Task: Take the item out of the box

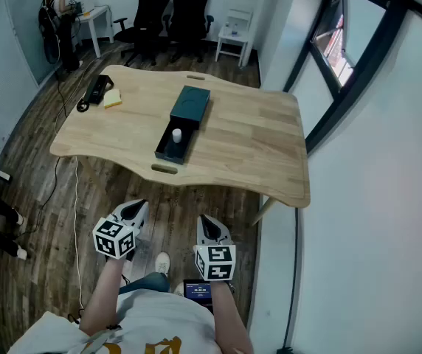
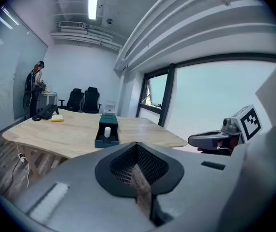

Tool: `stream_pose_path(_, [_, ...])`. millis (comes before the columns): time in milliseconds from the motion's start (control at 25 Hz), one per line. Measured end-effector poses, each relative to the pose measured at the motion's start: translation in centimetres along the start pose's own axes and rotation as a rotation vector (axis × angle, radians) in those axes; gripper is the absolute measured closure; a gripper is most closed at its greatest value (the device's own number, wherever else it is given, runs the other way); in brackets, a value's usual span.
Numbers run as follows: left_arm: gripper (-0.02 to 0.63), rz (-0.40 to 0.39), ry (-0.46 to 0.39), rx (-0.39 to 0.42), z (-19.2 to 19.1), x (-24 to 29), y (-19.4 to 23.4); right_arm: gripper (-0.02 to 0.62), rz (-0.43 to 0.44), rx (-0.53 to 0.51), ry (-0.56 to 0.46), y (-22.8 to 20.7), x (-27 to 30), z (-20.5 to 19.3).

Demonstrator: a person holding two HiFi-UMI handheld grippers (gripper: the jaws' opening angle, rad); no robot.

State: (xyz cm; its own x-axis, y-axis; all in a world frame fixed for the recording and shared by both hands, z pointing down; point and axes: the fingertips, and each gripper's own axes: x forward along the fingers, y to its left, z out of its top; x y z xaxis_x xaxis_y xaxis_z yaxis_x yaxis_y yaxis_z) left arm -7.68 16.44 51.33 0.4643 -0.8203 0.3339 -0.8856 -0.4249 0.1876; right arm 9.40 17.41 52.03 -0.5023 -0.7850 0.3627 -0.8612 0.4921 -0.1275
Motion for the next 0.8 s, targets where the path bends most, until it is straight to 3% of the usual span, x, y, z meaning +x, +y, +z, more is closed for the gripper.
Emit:
stream_pose_path(440, [0.604,-0.012,0.002,-0.01,-0.4,0.5,-0.1,0.591,0.01,-0.005,0.015,-0.2,0.5,-0.7])
stream_pose_path(800, [0.604,-0.018,-0.017,-0.018,1.5,6.1,3.6,0.591,0.008,0.008,-0.003,-3.5,6.4,1.1])
